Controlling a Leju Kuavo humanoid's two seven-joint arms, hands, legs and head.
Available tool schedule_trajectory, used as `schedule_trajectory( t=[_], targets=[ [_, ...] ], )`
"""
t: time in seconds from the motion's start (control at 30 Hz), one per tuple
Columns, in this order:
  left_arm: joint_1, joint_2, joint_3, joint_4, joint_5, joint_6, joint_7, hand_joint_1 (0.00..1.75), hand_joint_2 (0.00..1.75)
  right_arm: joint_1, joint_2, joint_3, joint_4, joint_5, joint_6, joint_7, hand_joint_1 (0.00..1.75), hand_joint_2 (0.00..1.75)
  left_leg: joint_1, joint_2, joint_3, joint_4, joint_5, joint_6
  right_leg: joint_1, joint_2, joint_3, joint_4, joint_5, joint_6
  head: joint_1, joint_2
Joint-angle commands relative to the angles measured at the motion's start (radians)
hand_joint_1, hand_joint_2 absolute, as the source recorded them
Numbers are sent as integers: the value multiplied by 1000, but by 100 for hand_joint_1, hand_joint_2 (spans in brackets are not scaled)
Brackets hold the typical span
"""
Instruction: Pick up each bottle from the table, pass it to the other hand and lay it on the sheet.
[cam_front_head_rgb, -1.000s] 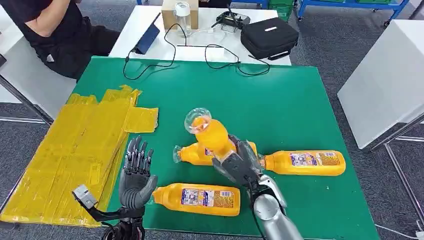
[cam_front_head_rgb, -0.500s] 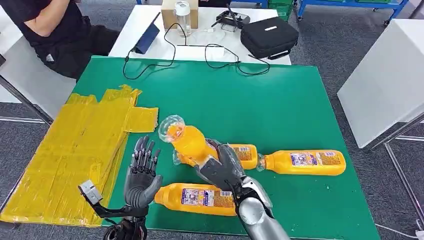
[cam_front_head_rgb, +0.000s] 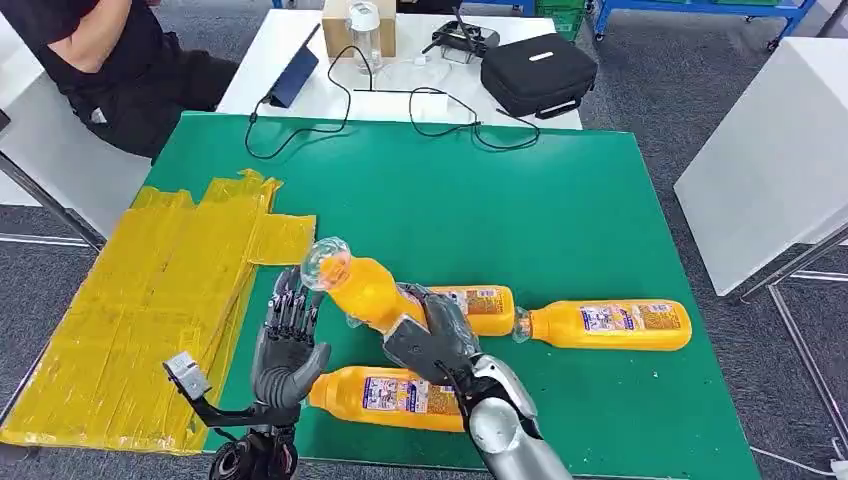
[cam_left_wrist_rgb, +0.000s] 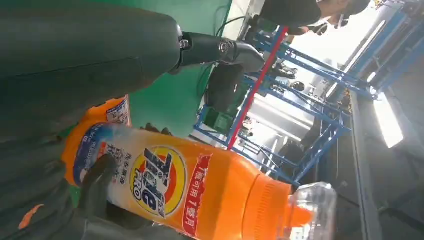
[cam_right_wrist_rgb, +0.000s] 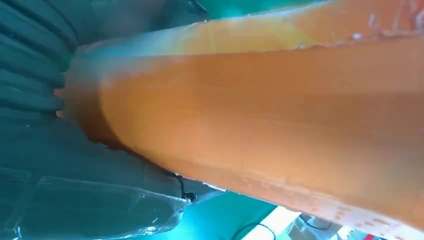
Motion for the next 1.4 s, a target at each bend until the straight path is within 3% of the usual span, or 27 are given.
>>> schedule_trajectory(
  t=[0.03, 0.23, 0.83, 1.13, 1.17, 1.4],
  targets=[
    [-26, 8, 15, 27, -11, 36, 4, 0, 175, -85, 40, 109, 100, 47, 30, 18, 175, 175, 1, 1, 4, 1, -2, -3, 1, 0, 3, 1, -1, -3, 0, 0],
    [-17, -7, 36, 0, -14, 29, 11, 0, 175, -99, 55, 185, 87, 88, 49, 55, 175, 175, 1, 1, 2, 0, -1, -2, 1, 0, 2, 0, -1, -2, 0, 0],
    [6, -18, 56, -52, -8, 42, 31, 0, 175, -115, 87, 232, 127, 100, 54, 67, 175, 175, 1, 1, 3, 1, -2, -2, 1, 0, 3, 0, -1, -3, 0, 0],
    [50, -20, 69, -106, -1, 42, 47, 0, 175, -171, 117, 439, 342, 79, 31, 102, 175, 175, 2, 2, 8, 1, -5, -4, 2, 0, 6, 2, -4, -5, 0, 0],
    [43, -16, 69, -98, 2, 44, 45, 0, 175, -183, 117, 449, 369, 72, 30, 92, 175, 175, 1, 2, 3, -1, -1, -2, 1, 1, 2, -1, 0, -2, 0, 0],
    [20, -17, 82, -52, 27, 52, 27, 0, 175, -198, 117, 547, 471, 43, 0, 67, 175, 175, 1, -3, 5, -1, -1, -3, 1, -4, 4, -1, -2, -3, 0, 0]
  ],
)
